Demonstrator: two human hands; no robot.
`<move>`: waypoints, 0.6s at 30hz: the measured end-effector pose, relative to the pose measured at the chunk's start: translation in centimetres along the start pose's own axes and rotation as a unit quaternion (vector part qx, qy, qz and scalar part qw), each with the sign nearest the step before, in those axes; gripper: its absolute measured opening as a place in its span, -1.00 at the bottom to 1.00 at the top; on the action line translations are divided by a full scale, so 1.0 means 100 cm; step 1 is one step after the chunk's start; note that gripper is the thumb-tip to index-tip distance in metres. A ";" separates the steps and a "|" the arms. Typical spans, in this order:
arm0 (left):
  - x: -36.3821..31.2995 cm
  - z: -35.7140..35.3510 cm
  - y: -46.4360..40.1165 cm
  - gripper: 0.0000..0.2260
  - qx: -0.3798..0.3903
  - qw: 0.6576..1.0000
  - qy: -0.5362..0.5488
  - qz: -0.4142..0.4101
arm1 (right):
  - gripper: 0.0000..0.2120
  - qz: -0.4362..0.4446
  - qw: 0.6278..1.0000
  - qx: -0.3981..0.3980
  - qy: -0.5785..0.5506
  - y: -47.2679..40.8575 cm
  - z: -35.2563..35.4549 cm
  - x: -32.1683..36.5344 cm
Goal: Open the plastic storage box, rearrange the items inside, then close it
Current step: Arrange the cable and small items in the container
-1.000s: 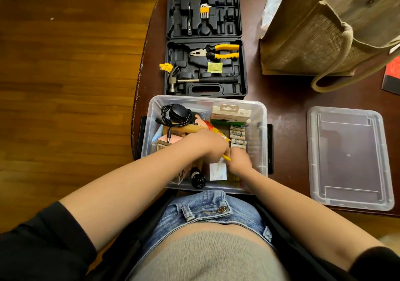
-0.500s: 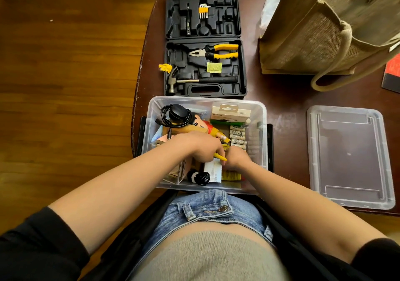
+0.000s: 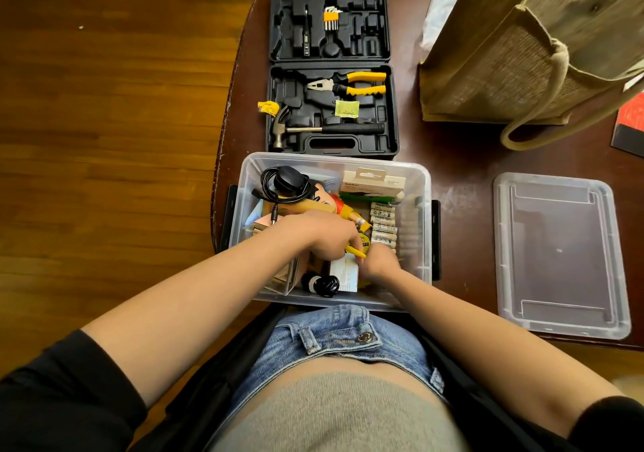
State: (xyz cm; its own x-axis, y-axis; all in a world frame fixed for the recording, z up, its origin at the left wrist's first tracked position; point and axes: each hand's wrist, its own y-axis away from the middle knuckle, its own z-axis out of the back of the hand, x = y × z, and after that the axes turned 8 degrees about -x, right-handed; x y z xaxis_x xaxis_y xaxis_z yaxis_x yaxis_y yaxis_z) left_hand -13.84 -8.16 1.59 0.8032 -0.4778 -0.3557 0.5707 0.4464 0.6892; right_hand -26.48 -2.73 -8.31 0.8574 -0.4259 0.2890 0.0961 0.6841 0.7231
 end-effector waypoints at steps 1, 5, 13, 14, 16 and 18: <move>0.000 0.000 0.001 -0.57 0.001 1.000 0.000 -0.004 | -0.72 0.000 1.000 0.005 0.009 0.000 -0.001 0.000; 0.000 -0.001 0.002 -0.59 0.002 1.000 0.015 -0.021 | -0.73 0.018 0.999 0.024 0.029 -0.001 0.000 0.003; -0.002 -0.005 -0.004 -0.76 -0.010 1.000 -0.005 0.004 | -0.65 0.083 0.992 0.036 0.084 0.005 0.030 0.001; -0.002 -0.005 -0.005 -0.78 -0.006 1.000 -0.003 0.006 | -0.61 0.104 0.986 0.022 0.132 0.006 0.038 0.004; -0.002 -0.003 -0.006 -0.78 0.000 1.000 0.007 0.004 | -0.62 0.148 0.965 -0.018 0.217 0.009 0.049 0.010; -0.001 -0.003 -0.006 -0.77 -0.006 1.000 0.013 0.000 | -0.76 0.183 0.943 -0.045 0.274 0.010 0.053 0.014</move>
State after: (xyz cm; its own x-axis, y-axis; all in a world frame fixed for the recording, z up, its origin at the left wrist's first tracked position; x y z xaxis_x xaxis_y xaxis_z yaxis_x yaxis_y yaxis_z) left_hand -14.19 -8.12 1.00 0.8068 -0.4584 -0.3727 0.5732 0.4547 0.6816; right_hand -27.81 -5.81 -3.89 0.9718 0.2009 0.1232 -0.2349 0.7841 0.5745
